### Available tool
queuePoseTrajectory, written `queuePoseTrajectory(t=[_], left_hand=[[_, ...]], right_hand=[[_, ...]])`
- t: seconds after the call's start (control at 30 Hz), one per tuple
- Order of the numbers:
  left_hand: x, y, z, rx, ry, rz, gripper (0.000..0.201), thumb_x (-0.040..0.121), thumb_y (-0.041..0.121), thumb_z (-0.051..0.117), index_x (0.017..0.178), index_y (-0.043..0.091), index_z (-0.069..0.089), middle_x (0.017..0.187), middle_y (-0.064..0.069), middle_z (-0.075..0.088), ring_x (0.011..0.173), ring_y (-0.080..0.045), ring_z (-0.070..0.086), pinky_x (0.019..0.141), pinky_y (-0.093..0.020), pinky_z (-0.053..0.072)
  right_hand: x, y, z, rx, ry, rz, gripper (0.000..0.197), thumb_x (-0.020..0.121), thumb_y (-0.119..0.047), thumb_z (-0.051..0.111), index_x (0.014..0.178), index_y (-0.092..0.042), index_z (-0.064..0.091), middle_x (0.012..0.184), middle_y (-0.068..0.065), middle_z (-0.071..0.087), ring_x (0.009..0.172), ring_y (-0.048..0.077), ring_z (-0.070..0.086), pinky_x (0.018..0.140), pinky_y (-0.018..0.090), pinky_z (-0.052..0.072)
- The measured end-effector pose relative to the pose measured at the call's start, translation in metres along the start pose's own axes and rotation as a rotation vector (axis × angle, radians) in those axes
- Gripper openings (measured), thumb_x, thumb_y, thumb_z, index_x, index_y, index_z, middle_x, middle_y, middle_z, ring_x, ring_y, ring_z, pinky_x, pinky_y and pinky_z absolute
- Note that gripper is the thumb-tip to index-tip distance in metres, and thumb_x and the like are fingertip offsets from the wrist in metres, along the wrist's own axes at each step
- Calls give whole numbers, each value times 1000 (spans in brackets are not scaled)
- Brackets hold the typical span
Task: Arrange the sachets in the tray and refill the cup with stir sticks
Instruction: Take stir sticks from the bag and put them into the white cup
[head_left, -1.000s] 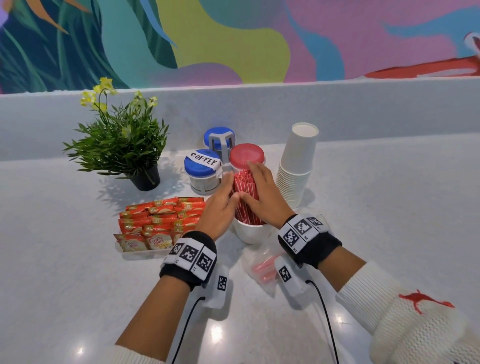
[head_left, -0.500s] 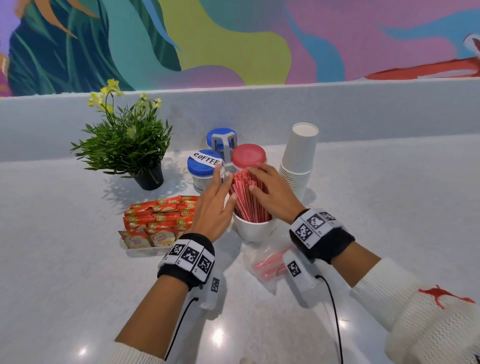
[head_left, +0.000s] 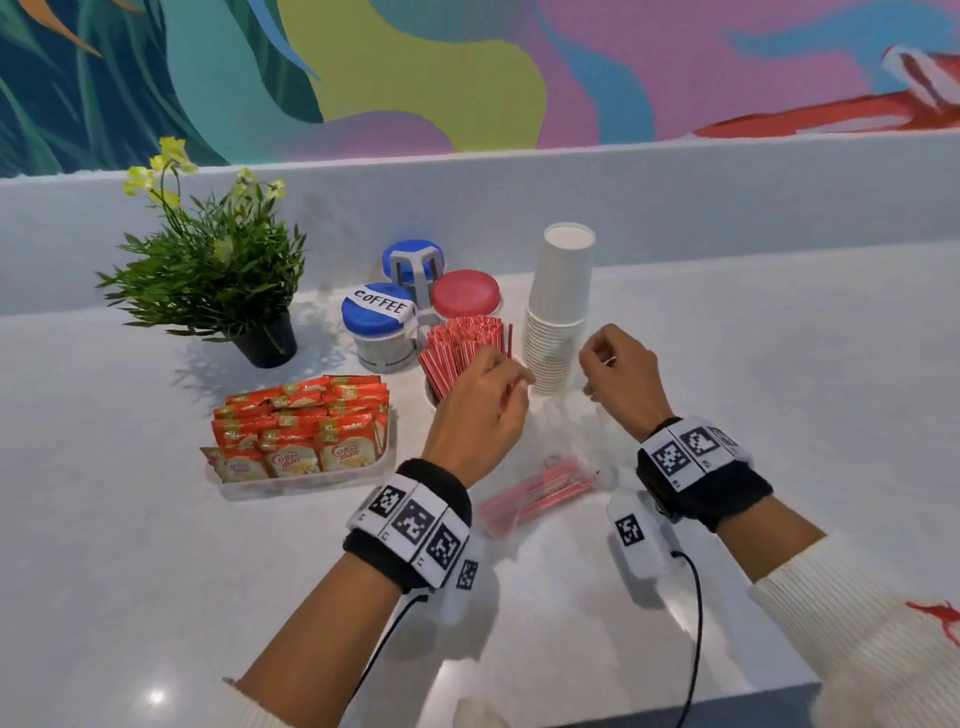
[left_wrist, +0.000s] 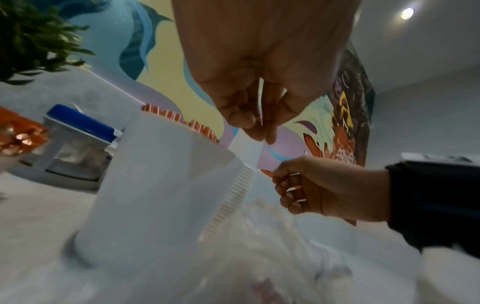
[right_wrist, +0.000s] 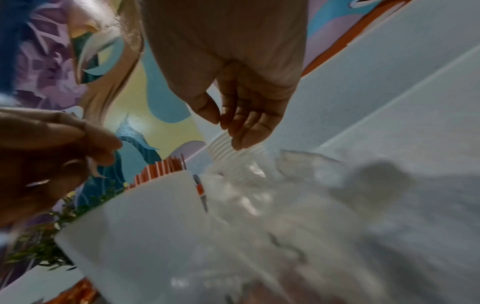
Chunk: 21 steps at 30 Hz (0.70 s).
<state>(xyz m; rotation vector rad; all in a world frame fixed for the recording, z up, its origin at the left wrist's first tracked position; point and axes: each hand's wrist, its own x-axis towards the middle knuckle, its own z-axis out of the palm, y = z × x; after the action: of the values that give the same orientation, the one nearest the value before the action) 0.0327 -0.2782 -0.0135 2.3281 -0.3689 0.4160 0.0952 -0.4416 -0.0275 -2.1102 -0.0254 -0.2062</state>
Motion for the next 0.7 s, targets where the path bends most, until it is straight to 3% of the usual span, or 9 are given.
queuePoseTrajectory(t=[0.07, 0.17, 0.23, 0.3, 0.37, 0.43, 0.5, 0.63, 0.7], left_hand=[[-11, 3, 11, 29, -95, -13, 23, 95, 12, 44, 106, 3, 64, 102, -6, 56, 84, -9, 46, 69, -13, 30], [-24, 3, 24, 52, -236, -66, 26, 95, 14, 45, 110, 4, 63, 110, -9, 63, 87, -13, 55, 80, -20, 43], [-29, -1, 31, 126, -361, -149, 29, 94, 18, 48, 119, 7, 59, 120, -9, 58, 103, -18, 56, 89, -27, 45], [-33, -8, 41, 235, -517, -234, 42, 91, 22, 54, 131, 10, 47, 131, -8, 47, 121, -22, 45, 101, -34, 40], [-36, -13, 49, 319, -627, -290, 59, 86, 24, 59, 138, 13, 34, 138, -9, 38, 130, -25, 33, 105, -43, 36], [-38, -14, 54, 343, -662, -349, 70, 83, 24, 63, 140, 16, 24, 139, -10, 32, 131, -29, 29, 104, -47, 34], [-37, -13, 58, 356, -640, -369, 69, 83, 18, 63, 139, 13, 22, 136, -13, 34, 128, -33, 33, 103, -47, 37], [-30, -13, 60, 331, -590, -357, 55, 83, 2, 56, 130, 2, 27, 125, -20, 47, 117, -36, 49, 96, -40, 45], [-29, -16, 59, 324, -610, -382, 47, 85, 1, 52, 127, -1, 31, 123, -20, 51, 116, -35, 52, 94, -36, 44]], right_hand=[[-6, 9, -3, -37, -3, 56, 13, 85, -12, 49, 75, -4, 52, 64, 7, 56, 63, 31, 62, 64, 35, 51], [-10, 24, -4, -34, -27, 160, 16, 86, -8, 48, 76, 1, 57, 67, 14, 59, 57, 26, 59, 65, 35, 54], [-12, 31, -2, -50, -154, 243, 18, 86, -5, 48, 75, -1, 61, 73, 16, 63, 64, 25, 60, 65, 33, 53], [-14, 37, -1, -193, -335, 240, 20, 86, -6, 49, 78, -1, 66, 81, 14, 66, 76, 22, 60, 64, 25, 47], [-17, 36, 0, -318, -477, 181, 22, 86, -6, 49, 83, 3, 68, 84, 10, 67, 80, 20, 59, 60, 20, 41], [-20, 33, 0, -372, -594, 136, 24, 84, -2, 49, 69, -5, 68, 71, 3, 60, 69, 15, 53, 56, 17, 36], [-21, 29, -1, -435, -657, 114, 34, 80, 4, 50, 53, -16, 57, 60, -2, 53, 59, 10, 46, 53, 17, 34], [-18, 26, -6, -539, -764, 73, 23, 81, 3, 48, 82, -3, 71, 74, 3, 57, 66, 10, 47, 55, 16, 33], [-18, 29, -9, -558, -815, 63, 24, 81, 2, 47, 77, -5, 69, 74, 1, 57, 64, 7, 45, 55, 15, 33]])
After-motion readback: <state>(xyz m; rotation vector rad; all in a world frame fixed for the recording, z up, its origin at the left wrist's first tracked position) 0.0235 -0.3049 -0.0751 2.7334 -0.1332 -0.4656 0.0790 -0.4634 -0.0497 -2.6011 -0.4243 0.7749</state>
